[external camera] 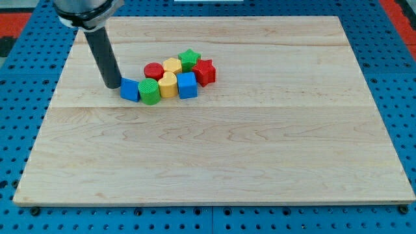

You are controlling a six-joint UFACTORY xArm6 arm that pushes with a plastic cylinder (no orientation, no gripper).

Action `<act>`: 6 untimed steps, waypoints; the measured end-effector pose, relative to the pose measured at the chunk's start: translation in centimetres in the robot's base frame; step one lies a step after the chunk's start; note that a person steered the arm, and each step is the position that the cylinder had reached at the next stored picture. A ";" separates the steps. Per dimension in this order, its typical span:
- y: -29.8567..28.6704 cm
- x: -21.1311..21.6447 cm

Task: Push the blue triangle into the yellow hexagon

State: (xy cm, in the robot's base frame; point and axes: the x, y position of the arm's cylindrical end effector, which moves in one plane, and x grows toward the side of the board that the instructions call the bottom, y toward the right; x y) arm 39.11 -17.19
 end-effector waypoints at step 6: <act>3.2 -6.3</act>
